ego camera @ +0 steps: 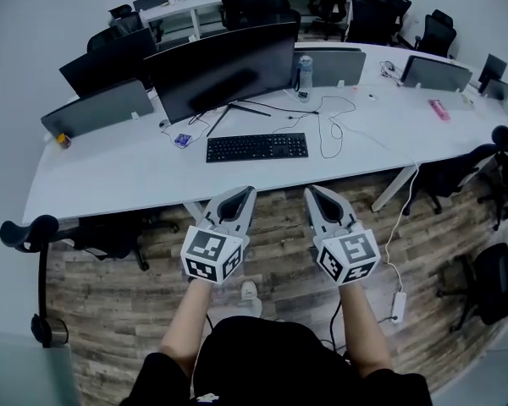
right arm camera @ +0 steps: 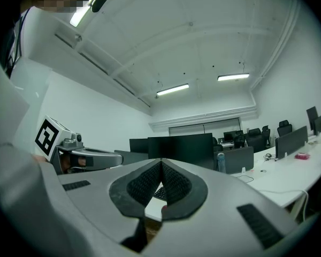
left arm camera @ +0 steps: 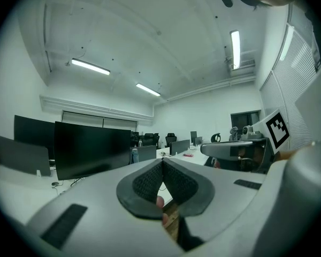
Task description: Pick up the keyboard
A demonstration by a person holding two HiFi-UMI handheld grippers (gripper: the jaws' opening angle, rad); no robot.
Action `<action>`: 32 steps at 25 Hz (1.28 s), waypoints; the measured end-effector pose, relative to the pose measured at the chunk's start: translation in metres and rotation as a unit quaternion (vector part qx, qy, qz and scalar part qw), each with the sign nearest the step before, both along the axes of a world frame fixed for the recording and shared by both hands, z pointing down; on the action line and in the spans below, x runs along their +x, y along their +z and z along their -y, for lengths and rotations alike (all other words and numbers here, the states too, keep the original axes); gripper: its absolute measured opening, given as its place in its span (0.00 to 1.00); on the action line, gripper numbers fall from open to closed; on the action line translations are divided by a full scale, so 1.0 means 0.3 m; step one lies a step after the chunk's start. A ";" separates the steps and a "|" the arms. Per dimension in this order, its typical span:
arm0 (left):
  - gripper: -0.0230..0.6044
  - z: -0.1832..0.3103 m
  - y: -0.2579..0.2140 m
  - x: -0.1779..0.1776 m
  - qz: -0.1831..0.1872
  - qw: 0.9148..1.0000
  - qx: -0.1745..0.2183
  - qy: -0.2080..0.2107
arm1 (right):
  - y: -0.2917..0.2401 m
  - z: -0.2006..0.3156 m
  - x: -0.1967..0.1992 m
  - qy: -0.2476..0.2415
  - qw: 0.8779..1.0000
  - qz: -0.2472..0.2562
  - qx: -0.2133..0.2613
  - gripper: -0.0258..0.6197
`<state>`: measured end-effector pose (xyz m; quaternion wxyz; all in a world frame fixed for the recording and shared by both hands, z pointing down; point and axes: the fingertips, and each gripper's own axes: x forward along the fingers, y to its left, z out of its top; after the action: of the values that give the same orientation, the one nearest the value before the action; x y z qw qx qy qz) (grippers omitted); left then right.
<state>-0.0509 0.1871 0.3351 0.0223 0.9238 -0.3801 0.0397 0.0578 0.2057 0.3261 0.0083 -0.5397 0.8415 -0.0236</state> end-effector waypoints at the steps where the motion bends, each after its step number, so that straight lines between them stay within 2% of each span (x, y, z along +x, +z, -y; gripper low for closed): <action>1: 0.04 0.018 0.003 -0.002 0.000 1.000 -0.001 0.000 | 0.003 0.018 -0.002 0.001 1.000 0.000 -0.001 0.04; 19: 0.04 0.375 -0.004 -0.009 0.002 1.000 -0.004 0.022 | 0.004 0.350 -0.010 0.017 1.000 -0.015 -0.010 0.04; 32: 0.04 0.595 0.050 -0.127 -0.005 0.999 -0.017 0.028 | 0.029 0.571 -0.108 0.034 0.999 -0.019 -0.017 0.05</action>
<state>-0.0890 0.0087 0.3501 0.0383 0.9338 -0.3532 0.0422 0.0254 0.0343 0.3347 -0.0161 -0.5682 0.8223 -0.0278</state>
